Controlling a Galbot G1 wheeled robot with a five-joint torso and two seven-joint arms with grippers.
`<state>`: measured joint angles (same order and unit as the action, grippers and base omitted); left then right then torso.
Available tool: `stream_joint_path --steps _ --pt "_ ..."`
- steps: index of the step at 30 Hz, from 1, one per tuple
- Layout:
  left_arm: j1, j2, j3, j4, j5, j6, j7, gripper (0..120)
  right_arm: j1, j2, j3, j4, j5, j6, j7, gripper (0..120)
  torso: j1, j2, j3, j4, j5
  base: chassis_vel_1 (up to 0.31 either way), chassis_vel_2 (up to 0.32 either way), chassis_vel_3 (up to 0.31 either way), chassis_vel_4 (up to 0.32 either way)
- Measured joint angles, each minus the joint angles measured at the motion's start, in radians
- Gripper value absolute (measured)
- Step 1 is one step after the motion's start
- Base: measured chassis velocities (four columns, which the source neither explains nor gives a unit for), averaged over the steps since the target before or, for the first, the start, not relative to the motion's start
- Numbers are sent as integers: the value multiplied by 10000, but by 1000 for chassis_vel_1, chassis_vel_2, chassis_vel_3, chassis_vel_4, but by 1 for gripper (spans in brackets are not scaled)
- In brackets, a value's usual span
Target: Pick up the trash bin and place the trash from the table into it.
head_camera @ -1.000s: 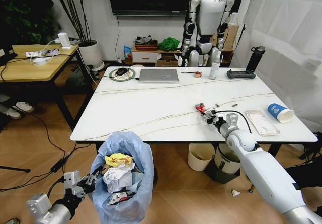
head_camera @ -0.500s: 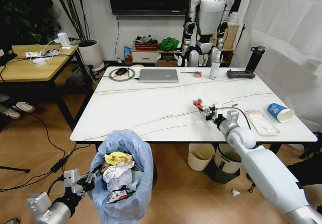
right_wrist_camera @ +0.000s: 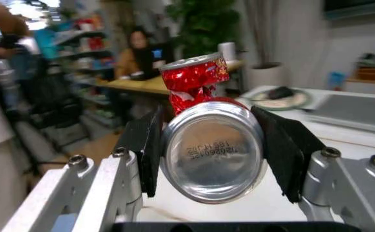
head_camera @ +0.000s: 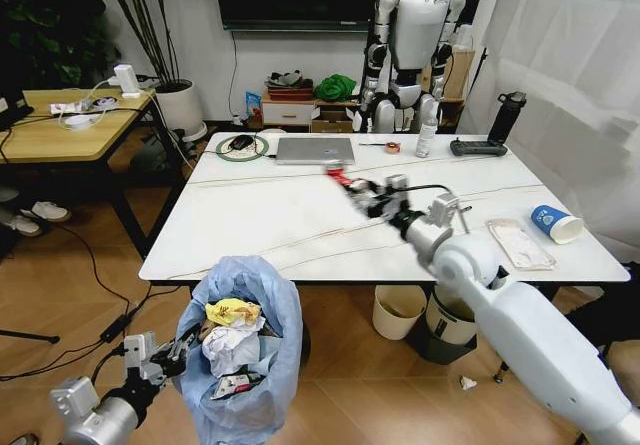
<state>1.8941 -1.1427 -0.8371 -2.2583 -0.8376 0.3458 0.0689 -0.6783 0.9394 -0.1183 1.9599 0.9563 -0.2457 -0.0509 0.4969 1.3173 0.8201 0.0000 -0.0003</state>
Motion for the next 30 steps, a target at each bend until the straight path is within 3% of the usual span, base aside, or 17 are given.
stream_joint_path --steps 3,9,14,19,23,25,28,30 --pt "0 6 -35 -47 -15 18 -20 0 96 -68 -678 603 166 176 -81 48 0 0 0 0 0 0 0 0 0" --pt "-35 10 -120 -173 -92 81 -87 0 71 -234 -3027 1546 -102 636 -426 48 0 0 0 -1 -1 0 0 0 0" --pt "-40 -15 -126 -210 -110 93 -106 0 -226 -217 -3457 1500 -588 721 -488 48 0 0 0 -1 0 0 0 0 0" --pt "-12 -43 -80 -215 -110 98 -117 0 -648 -259 -3292 1452 -1019 758 -470 58 0 0 0 -1 1 0 0 0 0" --pt "27 -37 49 -74 -110 110 -198 0 -1357 -423 -2382 1657 -1134 752 -311 79 0 -1 0 -1 2 0 0 0 0" --pt "27 -26 76 -47 -114 119 -216 0 -1489 -468 -2189 1702 -1151 748 -304 81 0 -2 1 -1 4 0 0 0 0" --pt "13 44 201 92 -230 174 -308 0 -2115 -606 -1175 1864 -1197 722 -247 96 -1 -2 1 -3 4 0 0 0 0" --pt "15 61 246 171 -244 181 -331 0 -2324 -618 -772 1870 -1200 695 -169 98 -1 -2 1 -3 4 0 0 0 0"
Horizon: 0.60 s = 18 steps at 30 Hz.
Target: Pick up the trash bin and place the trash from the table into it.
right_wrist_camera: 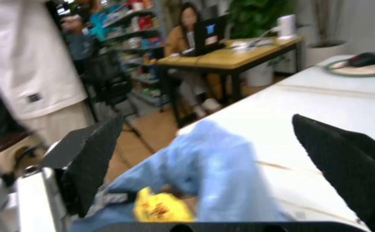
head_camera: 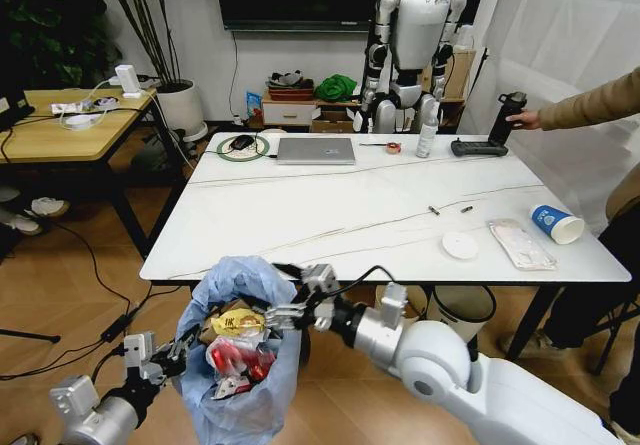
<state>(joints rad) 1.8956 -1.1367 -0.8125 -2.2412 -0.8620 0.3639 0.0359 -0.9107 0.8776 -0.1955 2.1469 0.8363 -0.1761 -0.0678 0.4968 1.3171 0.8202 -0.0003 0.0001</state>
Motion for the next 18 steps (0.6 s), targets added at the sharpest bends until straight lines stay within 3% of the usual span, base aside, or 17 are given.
stream_joint_path --steps 6,7,9,13,18 --pt "51 -64 233 259 12 1 -42 0 -954 217 2330 -379 -449 -423 523 100 0 0 0 2 0 0 0 0 0" --pt "51 -64 233 259 12 1 -42 0 -954 217 2330 -379 -449 -423 523 100 0 0 0 2 0 0 0 0 0" --pt "33 -147 249 263 23 -22 -40 0 -1236 338 3149 -821 -1179 -794 872 100 0 0 0 1 0 0 0 0 0" --pt "-5 -162 229 175 30 -60 -4 0 -1322 403 3974 -1921 -2297 -1050 1548 100 1 0 1 2 3 0 0 0 0" --pt "-87 -162 214 43 20 -74 21 0 -1402 473 4477 -2566 -1988 -1032 1646 100 1 0 1 0 1 0 0 0 0"
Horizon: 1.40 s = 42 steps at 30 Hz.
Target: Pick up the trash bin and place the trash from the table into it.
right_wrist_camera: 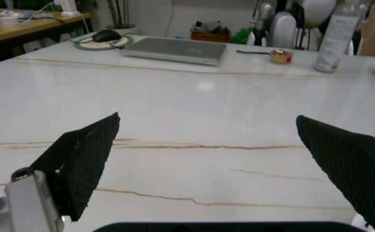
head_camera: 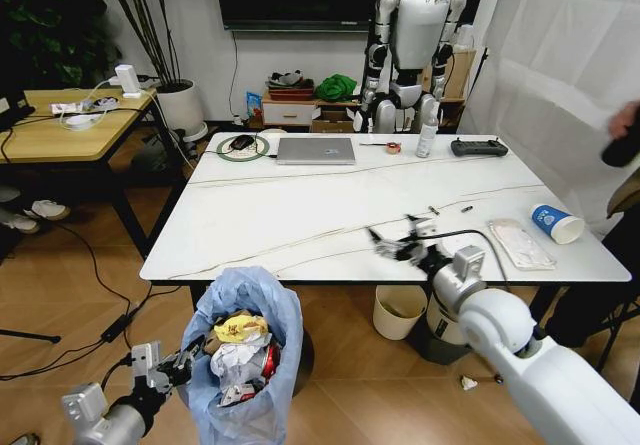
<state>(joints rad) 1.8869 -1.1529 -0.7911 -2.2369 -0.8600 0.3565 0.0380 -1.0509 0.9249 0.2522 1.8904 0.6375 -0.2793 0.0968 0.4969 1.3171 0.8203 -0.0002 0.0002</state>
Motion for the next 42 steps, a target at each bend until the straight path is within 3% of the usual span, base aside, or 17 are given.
stream_joint_path --steps 10,25,30,32,36,38,42 --pt "-42 -51 15 -9 21 -56 78 0 186 472 552 -1367 -494 -990 43 100 0 0 0 2 0 0 0 0 0" --pt "-147 -38 15 9 27 -63 91 0 570 347 910 -2954 -463 -1043 -356 99 0 0 0 1 0 0 0 0 0" --pt "-144 -44 0 11 24 -63 90 0 725 312 813 -3204 -370 -1006 -411 79 0 1 0 2 -2 0 0 0 0" --pt "-144 -44 -1 12 23 -63 90 0 731 311 798 -3221 -368 -1006 -413 78 0 1 0 1 -1 0 0 0 0" --pt "-143 -11 -71 11 -10 -63 87 0 747 265 694 -3384 -356 -999 -434 57 0 1 0 1 -2 0 0 0 0" --pt "-143 -6 -80 8 -15 -63 86 0 748 252 690 -3400 -356 -995 -436 55 0 1 -1 1 -3 0 0 0 0" --pt "-133 -1 -98 1 -30 -63 84 0 762 198 655 -3462 -353 -974 -443 38 -1 3 -2 1 -5 0 0 0 0"
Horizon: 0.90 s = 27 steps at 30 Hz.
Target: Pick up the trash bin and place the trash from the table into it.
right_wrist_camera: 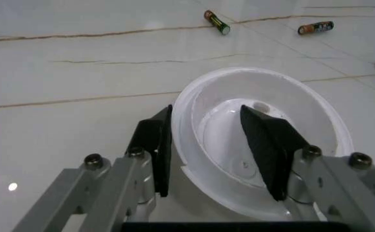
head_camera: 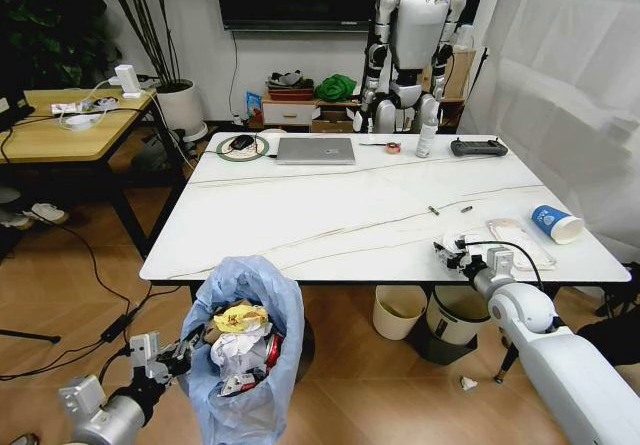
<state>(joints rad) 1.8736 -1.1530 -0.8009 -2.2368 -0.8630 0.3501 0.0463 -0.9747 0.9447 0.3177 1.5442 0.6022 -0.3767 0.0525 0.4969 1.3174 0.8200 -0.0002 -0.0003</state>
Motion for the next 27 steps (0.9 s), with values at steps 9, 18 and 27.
stream_joint_path --steps 9,18,27 --pt "16 -29 1 -41 8 -5 -2 0 -78 -9 -154 290 74 13 -1 5 0 0 0 0 3 0 0 0 0" --pt "19 -75 29 -63 34 -7 -6 0 -98 -29 -269 735 360 269 -177 0 1 -1 3 0 6 0 0 0 0" --pt "66 -61 33 -122 39 -7 -18 0 -283 -571 -1429 3972 2420 1569 -1280 0 0 -1 2 0 2 0 0 0 0"
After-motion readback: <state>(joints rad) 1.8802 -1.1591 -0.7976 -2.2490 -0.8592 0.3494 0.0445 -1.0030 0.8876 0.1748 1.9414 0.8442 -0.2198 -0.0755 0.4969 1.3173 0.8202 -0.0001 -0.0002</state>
